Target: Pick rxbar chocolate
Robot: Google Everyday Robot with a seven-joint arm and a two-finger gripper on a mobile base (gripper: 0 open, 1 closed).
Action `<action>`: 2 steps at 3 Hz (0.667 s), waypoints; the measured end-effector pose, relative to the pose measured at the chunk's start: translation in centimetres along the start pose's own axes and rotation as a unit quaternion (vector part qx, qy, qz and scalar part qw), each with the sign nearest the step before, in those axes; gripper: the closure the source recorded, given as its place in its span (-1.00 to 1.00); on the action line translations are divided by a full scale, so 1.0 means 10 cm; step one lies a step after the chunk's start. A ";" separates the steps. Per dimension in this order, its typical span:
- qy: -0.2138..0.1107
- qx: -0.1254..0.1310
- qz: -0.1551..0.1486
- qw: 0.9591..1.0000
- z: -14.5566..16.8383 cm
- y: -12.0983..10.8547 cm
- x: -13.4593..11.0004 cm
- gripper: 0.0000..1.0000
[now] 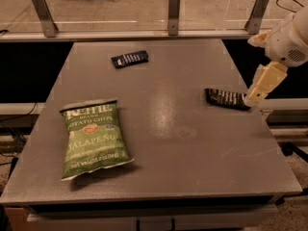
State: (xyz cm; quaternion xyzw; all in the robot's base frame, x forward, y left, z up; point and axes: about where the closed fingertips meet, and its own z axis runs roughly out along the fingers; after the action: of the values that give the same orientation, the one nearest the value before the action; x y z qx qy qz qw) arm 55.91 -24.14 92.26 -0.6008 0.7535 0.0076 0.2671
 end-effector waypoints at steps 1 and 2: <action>-0.015 -0.014 0.014 1.000 0.35 -0.14 0.20 -1.00; -0.026 -0.035 0.030 0.999 0.66 -0.17 0.35 -1.00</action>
Offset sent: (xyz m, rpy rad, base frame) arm 0.0511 -0.0217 -0.1010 0.1228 0.1143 -0.0155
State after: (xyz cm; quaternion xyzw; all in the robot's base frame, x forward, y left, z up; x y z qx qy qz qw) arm 59.57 -25.58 85.66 -0.5868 0.7630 0.0573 0.2647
